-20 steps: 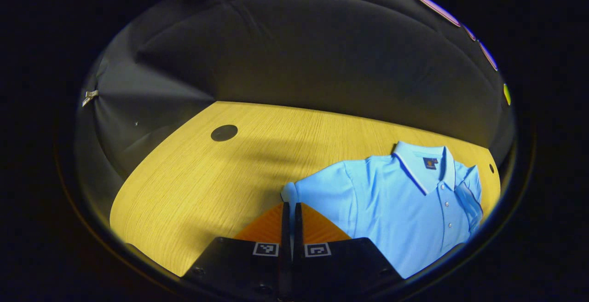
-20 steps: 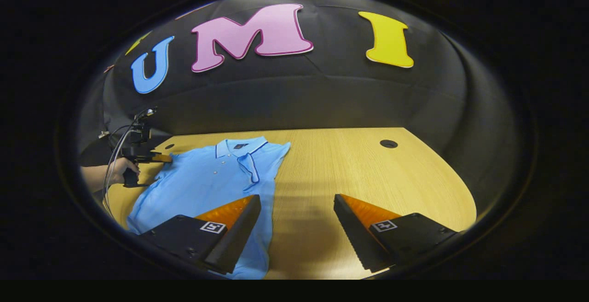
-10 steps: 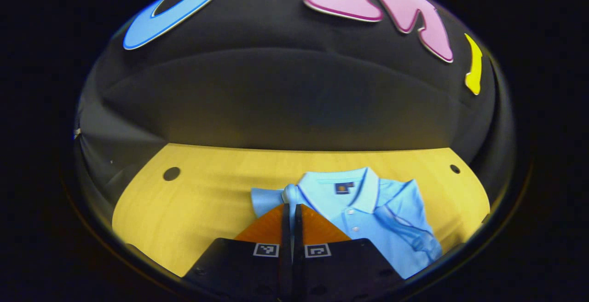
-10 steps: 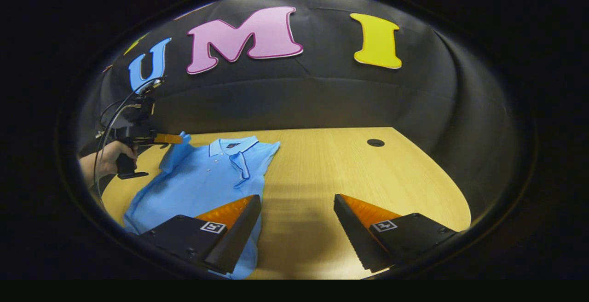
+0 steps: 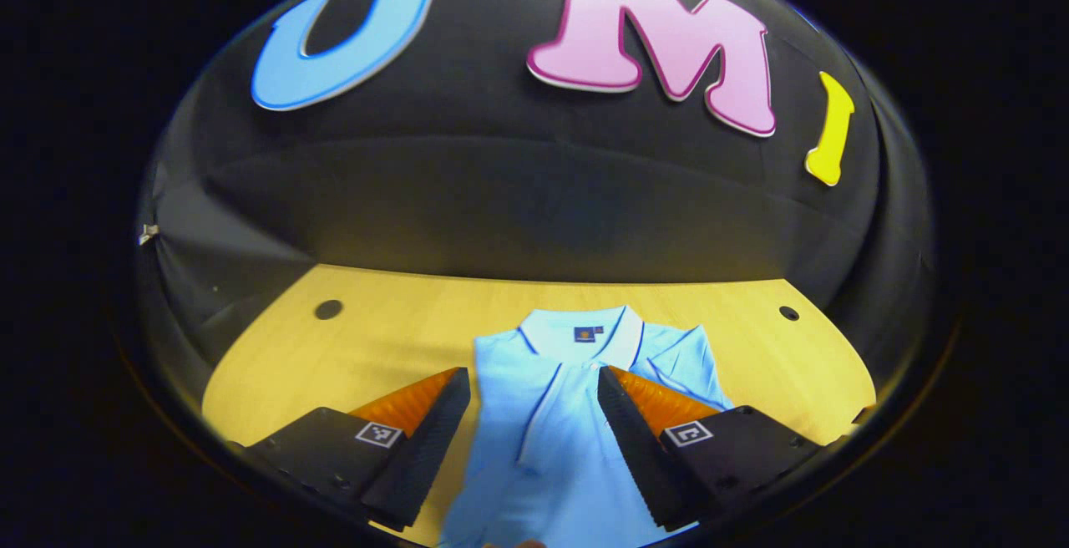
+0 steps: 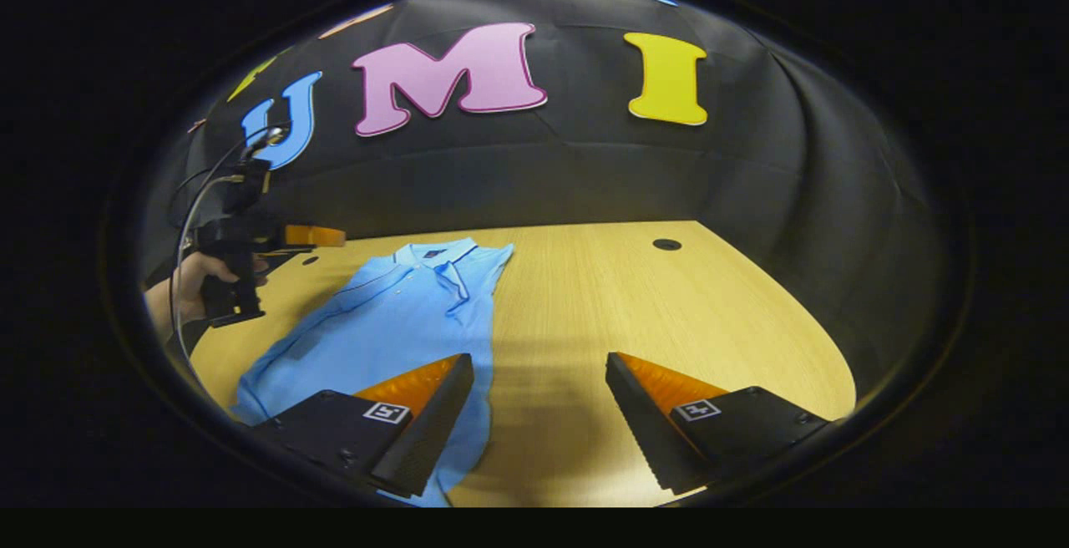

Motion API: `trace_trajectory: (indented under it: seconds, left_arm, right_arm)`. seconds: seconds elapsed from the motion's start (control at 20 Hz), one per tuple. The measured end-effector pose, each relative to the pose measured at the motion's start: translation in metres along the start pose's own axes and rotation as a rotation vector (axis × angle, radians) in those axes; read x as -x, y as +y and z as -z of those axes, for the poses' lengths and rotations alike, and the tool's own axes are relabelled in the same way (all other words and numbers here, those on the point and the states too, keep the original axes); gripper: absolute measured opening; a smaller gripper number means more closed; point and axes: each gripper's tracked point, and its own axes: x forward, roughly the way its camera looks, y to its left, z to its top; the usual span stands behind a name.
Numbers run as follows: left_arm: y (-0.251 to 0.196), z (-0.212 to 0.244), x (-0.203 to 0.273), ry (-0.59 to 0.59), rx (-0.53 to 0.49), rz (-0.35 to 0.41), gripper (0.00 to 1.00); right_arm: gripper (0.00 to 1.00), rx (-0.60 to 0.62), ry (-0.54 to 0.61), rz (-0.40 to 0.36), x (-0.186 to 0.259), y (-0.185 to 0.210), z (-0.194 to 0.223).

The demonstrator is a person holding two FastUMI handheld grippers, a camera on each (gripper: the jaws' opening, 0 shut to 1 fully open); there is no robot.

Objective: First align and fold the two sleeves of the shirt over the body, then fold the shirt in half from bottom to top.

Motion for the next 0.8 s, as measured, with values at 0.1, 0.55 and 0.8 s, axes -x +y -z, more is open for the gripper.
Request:
trace_trajectory:
  seconds: [0.1, 0.55, 0.8]
  left_arm:
    - [0.026, 0.023, 0.055, 0.014, -0.032, -0.028, 0.98]
    - [0.056, 0.215, 0.243, 0.314, 0.015, -0.085, 0.98]
    - [0.053, 0.261, 0.251, 0.378, 0.092, -0.138, 0.98]
  right_arm:
    - [0.98, -0.02, 0.037, -0.007, 0.017, 0.007, 0.019]
    - [0.98, -0.001, 0.196, 0.004, 0.088, 0.037, 0.106]
    - [0.99, -0.005, 0.242, 0.063, 0.105, 0.045, 0.138]
